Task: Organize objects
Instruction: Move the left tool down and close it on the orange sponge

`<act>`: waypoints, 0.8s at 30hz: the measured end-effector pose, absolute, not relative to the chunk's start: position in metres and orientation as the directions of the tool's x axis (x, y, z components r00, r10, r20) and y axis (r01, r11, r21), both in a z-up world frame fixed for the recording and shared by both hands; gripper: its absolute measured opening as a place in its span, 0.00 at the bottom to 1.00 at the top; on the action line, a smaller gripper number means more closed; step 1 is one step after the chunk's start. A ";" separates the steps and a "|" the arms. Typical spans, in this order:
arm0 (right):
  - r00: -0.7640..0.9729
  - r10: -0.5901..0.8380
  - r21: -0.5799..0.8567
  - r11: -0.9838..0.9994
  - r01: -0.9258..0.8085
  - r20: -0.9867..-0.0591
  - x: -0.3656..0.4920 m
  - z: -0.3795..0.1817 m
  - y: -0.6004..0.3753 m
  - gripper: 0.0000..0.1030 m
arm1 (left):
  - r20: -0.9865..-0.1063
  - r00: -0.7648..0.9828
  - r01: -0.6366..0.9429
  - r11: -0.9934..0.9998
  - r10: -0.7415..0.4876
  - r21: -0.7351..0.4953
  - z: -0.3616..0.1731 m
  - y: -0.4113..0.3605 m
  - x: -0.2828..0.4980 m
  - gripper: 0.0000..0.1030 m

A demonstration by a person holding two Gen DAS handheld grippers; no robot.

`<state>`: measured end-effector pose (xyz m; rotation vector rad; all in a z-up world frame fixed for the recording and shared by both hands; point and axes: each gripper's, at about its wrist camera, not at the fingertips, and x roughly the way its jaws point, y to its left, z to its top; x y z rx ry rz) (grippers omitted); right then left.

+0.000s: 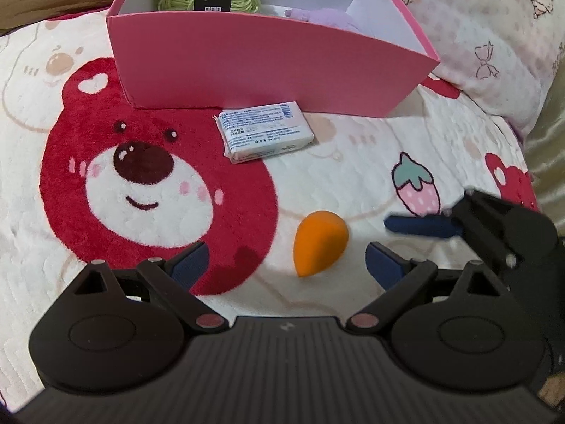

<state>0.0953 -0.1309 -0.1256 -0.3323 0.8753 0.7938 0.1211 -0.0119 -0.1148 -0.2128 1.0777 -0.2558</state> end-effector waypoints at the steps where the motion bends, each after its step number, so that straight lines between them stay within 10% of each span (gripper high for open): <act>1: 0.399 0.487 0.045 0.675 -0.736 -0.777 0.098 -0.127 -0.131 0.89 | -0.834 0.456 0.103 0.949 -0.312 -0.299 -0.116 -0.011 0.120 0.93; 10: 0.381 0.504 0.141 0.726 -0.673 -0.775 0.127 -0.163 -0.139 0.82 | -0.807 0.505 0.195 0.952 -0.305 -0.237 -0.130 -0.029 0.119 0.87; 17: 0.394 0.533 0.156 0.719 -0.677 -0.748 0.125 -0.166 -0.144 0.66 | -0.794 0.476 0.142 0.924 -0.378 -0.355 -0.148 -0.029 0.124 0.38; 24: 0.386 0.538 0.170 0.719 -0.674 -0.749 0.121 -0.164 -0.139 0.50 | -0.784 0.483 0.115 0.916 -0.390 -0.384 -0.149 -0.028 0.119 0.34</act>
